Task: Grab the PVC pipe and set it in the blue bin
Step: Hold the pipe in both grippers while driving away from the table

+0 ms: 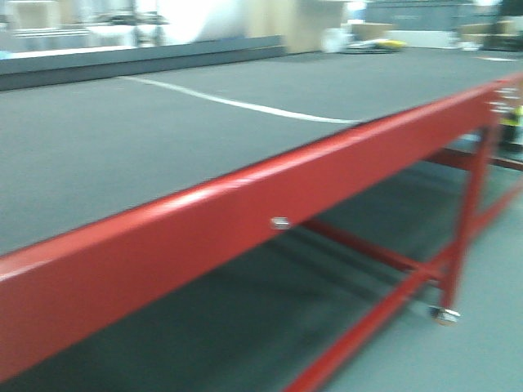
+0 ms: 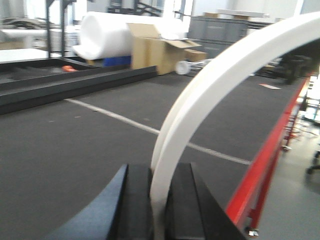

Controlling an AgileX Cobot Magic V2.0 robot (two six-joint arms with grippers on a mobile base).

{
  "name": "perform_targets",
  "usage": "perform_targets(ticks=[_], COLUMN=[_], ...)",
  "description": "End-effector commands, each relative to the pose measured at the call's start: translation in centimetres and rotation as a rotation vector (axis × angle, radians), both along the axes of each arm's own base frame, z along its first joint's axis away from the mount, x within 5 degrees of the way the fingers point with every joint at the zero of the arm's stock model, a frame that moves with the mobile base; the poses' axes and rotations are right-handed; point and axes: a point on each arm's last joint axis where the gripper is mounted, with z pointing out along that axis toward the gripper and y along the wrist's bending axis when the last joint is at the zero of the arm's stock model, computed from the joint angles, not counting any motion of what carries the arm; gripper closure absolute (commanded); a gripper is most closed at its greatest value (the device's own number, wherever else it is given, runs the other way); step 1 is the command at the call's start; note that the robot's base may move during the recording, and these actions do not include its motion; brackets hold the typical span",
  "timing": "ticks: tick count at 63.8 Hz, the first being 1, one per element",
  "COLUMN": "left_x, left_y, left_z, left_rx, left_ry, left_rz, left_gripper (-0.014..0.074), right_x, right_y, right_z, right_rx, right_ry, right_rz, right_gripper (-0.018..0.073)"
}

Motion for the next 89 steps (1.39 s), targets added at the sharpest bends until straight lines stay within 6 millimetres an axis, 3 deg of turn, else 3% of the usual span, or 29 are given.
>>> perform_targets(ticks=[1, 89], left_x=[-0.19, -0.19], left_y=[-0.05, -0.05], left_z=[0.5, 0.5], left_rx=[-0.024, -0.024], left_ry=[-0.036, -0.036], left_rz=[-0.012, -0.012], left_gripper=[0.0707, 0.0707], right_x=[-0.1, -0.1], right_y=[-0.03, -0.03], right_z=[0.14, 0.14], right_rx=[-0.019, -0.019], right_ry=[-0.022, -0.022], right_rz=[-0.003, -0.003], right_gripper=[0.0727, 0.0727])
